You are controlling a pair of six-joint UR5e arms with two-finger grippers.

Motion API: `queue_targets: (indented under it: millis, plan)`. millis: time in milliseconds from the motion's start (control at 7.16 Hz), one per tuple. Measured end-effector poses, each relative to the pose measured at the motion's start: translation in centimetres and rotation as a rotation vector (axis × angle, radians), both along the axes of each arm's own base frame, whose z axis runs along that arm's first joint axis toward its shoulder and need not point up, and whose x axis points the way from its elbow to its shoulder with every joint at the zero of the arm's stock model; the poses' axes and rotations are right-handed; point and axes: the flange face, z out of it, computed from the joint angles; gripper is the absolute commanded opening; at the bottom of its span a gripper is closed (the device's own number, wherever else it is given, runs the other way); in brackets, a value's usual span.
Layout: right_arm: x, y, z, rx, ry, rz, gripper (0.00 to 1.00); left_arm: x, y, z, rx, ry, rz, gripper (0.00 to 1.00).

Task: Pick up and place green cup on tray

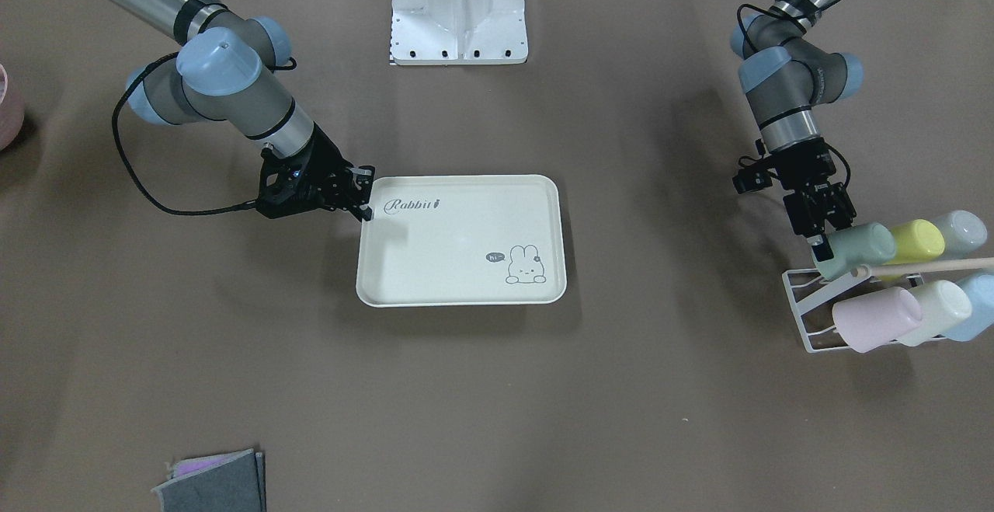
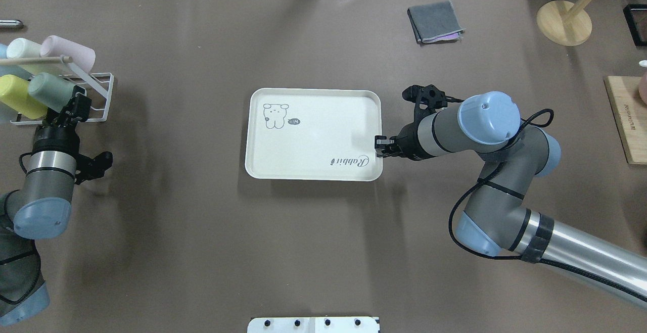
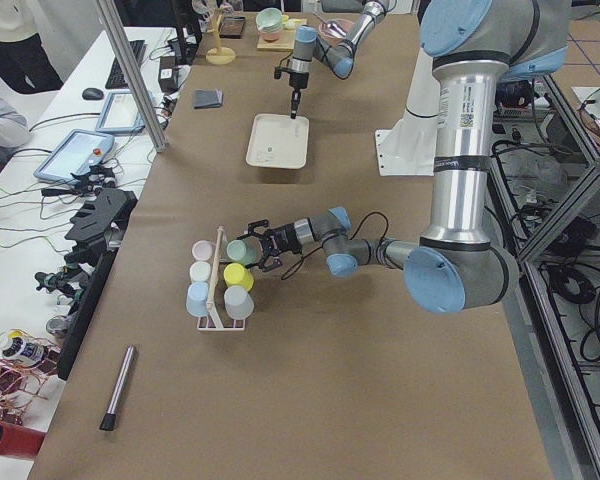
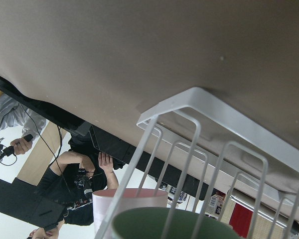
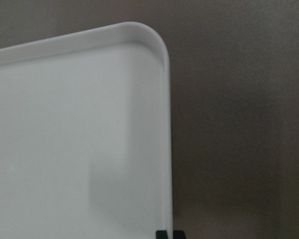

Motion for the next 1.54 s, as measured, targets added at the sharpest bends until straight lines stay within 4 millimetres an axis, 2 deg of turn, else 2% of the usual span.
queue_targets:
  millis: [559,1397,1536]
  plan:
    - [-1.10,0.25,-0.45,-0.003,0.000,0.000,0.00,0.21,-0.10,-0.24,0.004,-0.018,0.007,0.95]
    - [-1.25,0.05,0.27,-0.014,0.011,0.000,0.00,0.07,-0.56,-0.07,0.000,-0.028,-0.004,0.95]
    - [-1.30,0.09,0.22,-0.014,0.010,-0.002,0.34,0.33,-0.86,-0.16,0.000,-0.028,-0.006,0.95]
